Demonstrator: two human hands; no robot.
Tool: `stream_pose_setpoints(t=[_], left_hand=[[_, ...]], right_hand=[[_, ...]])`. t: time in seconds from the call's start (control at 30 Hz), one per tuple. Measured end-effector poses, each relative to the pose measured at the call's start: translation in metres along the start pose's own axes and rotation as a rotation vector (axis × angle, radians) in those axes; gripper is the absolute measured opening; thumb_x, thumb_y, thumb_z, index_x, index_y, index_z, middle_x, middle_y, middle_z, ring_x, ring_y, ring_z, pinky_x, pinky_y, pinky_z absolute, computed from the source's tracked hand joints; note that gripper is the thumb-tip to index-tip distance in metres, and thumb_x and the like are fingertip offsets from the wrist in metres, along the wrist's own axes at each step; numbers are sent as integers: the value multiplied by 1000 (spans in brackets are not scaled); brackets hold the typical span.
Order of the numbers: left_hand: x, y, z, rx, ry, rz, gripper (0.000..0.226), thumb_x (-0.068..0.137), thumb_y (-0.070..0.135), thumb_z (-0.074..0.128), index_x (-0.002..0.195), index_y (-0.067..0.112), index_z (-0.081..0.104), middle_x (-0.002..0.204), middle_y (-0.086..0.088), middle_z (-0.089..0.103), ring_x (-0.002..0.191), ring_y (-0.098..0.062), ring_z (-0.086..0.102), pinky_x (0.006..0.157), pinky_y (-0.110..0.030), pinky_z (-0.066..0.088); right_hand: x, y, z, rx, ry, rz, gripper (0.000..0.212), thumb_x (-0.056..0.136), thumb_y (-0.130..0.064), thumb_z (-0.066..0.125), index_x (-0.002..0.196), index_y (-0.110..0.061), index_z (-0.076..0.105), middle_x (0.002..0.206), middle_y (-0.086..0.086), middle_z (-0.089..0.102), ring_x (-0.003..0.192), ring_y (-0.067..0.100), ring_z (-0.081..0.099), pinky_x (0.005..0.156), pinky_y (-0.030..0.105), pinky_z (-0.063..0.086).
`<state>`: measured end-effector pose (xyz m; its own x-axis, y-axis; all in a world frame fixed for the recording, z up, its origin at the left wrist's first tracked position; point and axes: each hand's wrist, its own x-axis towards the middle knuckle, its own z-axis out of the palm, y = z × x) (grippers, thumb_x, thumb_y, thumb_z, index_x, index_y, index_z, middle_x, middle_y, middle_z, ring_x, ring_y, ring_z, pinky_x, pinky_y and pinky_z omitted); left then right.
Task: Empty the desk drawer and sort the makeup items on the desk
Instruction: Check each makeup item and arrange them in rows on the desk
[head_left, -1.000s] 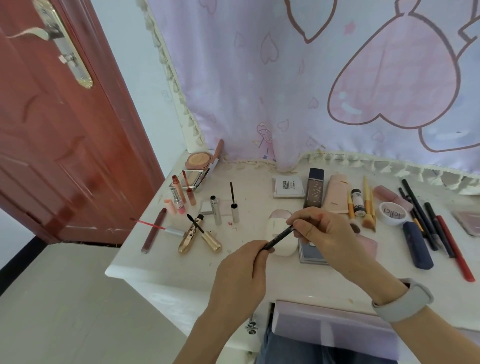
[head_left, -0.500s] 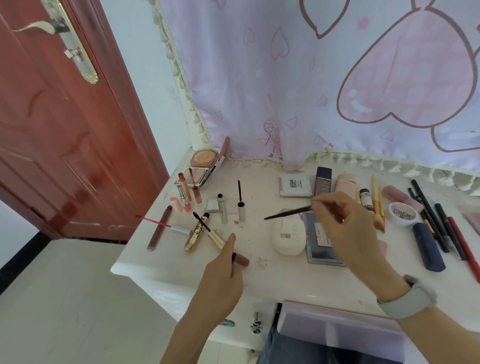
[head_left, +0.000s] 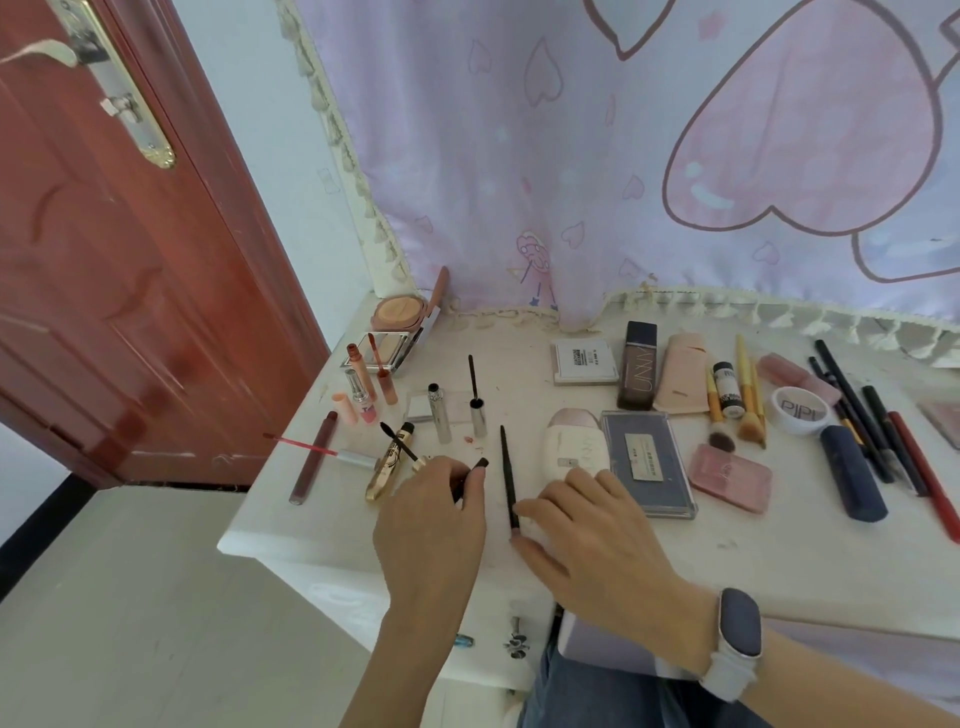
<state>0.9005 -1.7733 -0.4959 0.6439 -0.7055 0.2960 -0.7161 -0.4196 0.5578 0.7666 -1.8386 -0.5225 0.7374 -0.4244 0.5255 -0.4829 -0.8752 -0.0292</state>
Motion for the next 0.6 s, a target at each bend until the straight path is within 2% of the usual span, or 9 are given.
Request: stream_pose_setpoints(t=[0.07, 0.13, 0.27, 0.33, 0.43, 0.6], left_hand=[[3, 0, 10, 138, 91, 93, 10, 78, 29, 70, 73, 21, 67, 68, 6, 62, 69, -18, 59, 73, -36, 42], [6, -1, 21, 223, 123, 115, 12, 74, 29, 74, 69, 21, 66, 61, 5, 62, 65, -21, 59, 73, -37, 37], [11, 0, 28, 290, 119, 170, 14, 71, 31, 76, 74, 20, 67, 57, 6, 62, 60, -20, 58, 69, -35, 40], [10, -1, 29, 296, 135, 199, 16, 77, 35, 68, 80, 19, 69, 62, 6, 63, 63, -20, 60, 70, -35, 40], [1, -4, 26, 247, 127, 250, 32, 82, 40, 43, 85, 20, 69, 72, 5, 65, 69, -19, 61, 71, -31, 28], [-19, -10, 27, 206, 33, 368, 34, 80, 44, 43, 87, 23, 69, 83, 8, 65, 78, -15, 60, 72, -28, 29]], right_hand=[[1, 10, -4, 37, 47, 49, 24, 84, -34, 48, 88, -20, 67, 79, -6, 64, 73, 16, 55, 69, 27, 38], [2, 22, -8, 23, 55, 82, 24, 83, -31, 47, 93, -19, 65, 87, -2, 63, 81, 18, 52, 70, 30, 39], [7, 37, -11, -20, -60, 98, 34, 80, -40, 46, 105, -22, 59, 107, 1, 61, 99, 19, 48, 74, 35, 42], [11, 41, -13, -36, -138, 114, 39, 78, -47, 44, 109, -25, 56, 114, 2, 60, 104, 20, 47, 75, 38, 45], [19, 48, -14, -93, -286, 126, 50, 74, -57, 40, 112, -28, 56, 119, 1, 61, 106, 21, 55, 76, 40, 47], [28, 55, -13, -134, -402, 77, 54, 71, -59, 40, 109, -27, 61, 113, 1, 63, 99, 25, 62, 73, 44, 46]])
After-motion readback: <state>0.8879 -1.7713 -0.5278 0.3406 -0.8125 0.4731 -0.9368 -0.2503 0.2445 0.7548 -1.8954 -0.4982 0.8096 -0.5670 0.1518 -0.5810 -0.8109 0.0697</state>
